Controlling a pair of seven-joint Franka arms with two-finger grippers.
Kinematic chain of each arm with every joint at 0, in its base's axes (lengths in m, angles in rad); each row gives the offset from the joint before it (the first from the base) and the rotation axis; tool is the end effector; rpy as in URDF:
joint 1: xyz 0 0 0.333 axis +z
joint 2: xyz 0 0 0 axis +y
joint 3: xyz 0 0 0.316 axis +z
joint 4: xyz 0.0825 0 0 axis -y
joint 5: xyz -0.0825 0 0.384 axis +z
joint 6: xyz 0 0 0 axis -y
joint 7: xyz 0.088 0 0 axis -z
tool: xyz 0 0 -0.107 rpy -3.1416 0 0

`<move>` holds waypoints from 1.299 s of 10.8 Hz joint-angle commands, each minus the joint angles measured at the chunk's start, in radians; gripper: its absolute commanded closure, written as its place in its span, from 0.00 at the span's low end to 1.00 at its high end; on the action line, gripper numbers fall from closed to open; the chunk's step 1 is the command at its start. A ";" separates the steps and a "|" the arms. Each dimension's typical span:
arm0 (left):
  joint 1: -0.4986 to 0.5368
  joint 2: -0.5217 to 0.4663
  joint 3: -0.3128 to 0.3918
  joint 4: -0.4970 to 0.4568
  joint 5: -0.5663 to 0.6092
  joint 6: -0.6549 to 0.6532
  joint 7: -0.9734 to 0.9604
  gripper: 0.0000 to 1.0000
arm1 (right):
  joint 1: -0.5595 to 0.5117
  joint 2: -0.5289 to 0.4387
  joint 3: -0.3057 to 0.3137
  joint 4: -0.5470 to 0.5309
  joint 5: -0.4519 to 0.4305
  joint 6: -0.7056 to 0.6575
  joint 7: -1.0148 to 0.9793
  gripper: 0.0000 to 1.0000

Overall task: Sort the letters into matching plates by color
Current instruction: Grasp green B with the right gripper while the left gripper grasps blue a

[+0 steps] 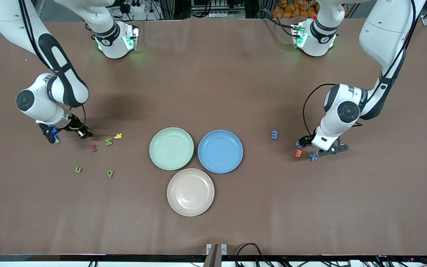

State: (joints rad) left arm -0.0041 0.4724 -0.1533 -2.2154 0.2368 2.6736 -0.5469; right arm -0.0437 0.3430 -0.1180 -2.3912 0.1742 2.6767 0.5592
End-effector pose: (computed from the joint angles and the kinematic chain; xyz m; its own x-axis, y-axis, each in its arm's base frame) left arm 0.5382 -0.0955 0.1628 0.9812 0.1926 0.0137 0.1930 -0.9806 -0.0338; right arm 0.4858 -0.0877 0.1723 0.6412 -0.7649 -0.0621 -0.7662 -0.6426 0.0035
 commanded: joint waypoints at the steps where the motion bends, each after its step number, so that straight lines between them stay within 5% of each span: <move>1: 0.019 -0.017 -0.020 -0.035 0.021 0.020 -0.001 0.00 | 0.004 0.004 0.000 -0.013 0.011 0.015 -0.007 0.66; 13: 0.062 -0.041 -0.049 -0.063 0.016 0.015 0.081 0.00 | 0.042 -0.078 0.001 0.062 0.001 -0.168 -0.188 0.83; 14: 0.061 -0.043 -0.049 -0.063 0.016 0.015 0.085 0.43 | 0.073 -0.079 0.001 0.088 -0.002 -0.193 -0.186 0.83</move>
State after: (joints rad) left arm 0.0412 0.4581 -0.1894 -2.2419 0.2368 2.6803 -0.4679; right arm -0.0144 0.2969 -0.1162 -2.3351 0.1730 2.5393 0.3948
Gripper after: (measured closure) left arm 0.000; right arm 0.718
